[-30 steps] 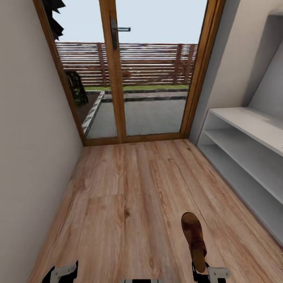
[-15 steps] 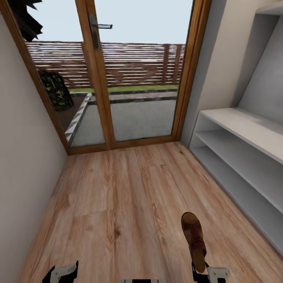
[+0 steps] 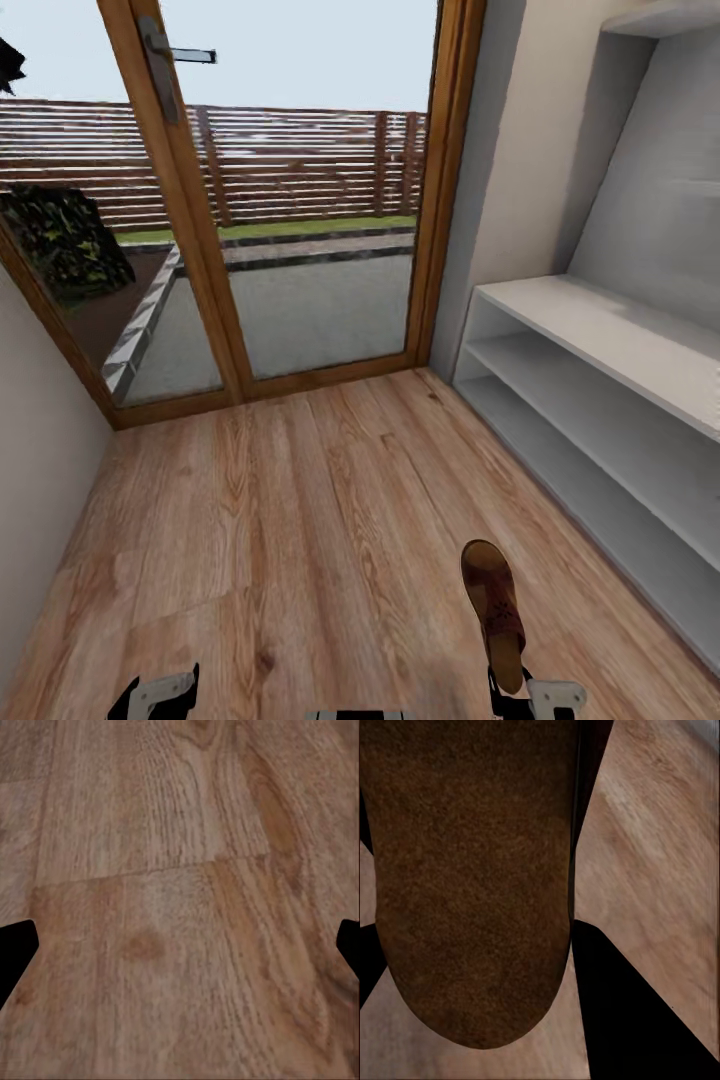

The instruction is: Pick up the two gym shoes and the two sandals from the corridor floor and place them onto the hallstand (shoe rack) in the corridor, making sure they are on the rack and not on the floor. Arrange them so the two gym shoes are next to each other and the two sandals are next to each other.

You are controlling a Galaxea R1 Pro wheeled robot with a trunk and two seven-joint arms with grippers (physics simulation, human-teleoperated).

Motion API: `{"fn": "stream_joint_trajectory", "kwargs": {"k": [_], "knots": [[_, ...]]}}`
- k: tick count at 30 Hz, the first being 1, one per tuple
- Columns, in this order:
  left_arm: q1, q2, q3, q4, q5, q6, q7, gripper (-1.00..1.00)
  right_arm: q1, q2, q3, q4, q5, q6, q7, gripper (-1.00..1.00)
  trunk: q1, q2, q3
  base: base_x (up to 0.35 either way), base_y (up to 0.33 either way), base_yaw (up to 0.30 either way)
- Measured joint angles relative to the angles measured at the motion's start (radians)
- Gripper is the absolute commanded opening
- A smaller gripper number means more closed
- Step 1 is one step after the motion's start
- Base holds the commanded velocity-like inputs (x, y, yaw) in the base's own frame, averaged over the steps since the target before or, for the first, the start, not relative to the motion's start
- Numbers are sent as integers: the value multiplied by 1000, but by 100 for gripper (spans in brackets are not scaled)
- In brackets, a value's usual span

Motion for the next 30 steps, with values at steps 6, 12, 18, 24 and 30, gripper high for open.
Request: {"fn": "stream_joint_trajectory", "kwargs": {"k": [6, 12, 18, 24, 30], "knots": [[0, 0, 0, 0, -1, 0, 0, 100, 0, 0, 0, 0, 0, 0, 0, -100, 0, 0, 0, 333, 90, -278], [0, 0, 0, 0, -1, 0, 0, 100, 0, 0, 0, 0, 0, 0, 0, -100, 0, 0, 0, 333, 137, -279], [1, 0, 0, 16, 0, -1, 0, 100, 0, 0, 0, 1, 0, 0, 0, -100, 0, 0, 0, 324, 159, -279], [0, 0, 0, 21, 0, -1, 0, 100, 0, 0, 0, 1, 0, 0, 0, -100, 0, 0, 0, 304, 196, -279], [0, 0, 0, 21, 0, -2, 0, 100, 0, 0, 0, 0, 0, 0, 0, -100, 0, 0, 0, 298, 212, -279]]}}
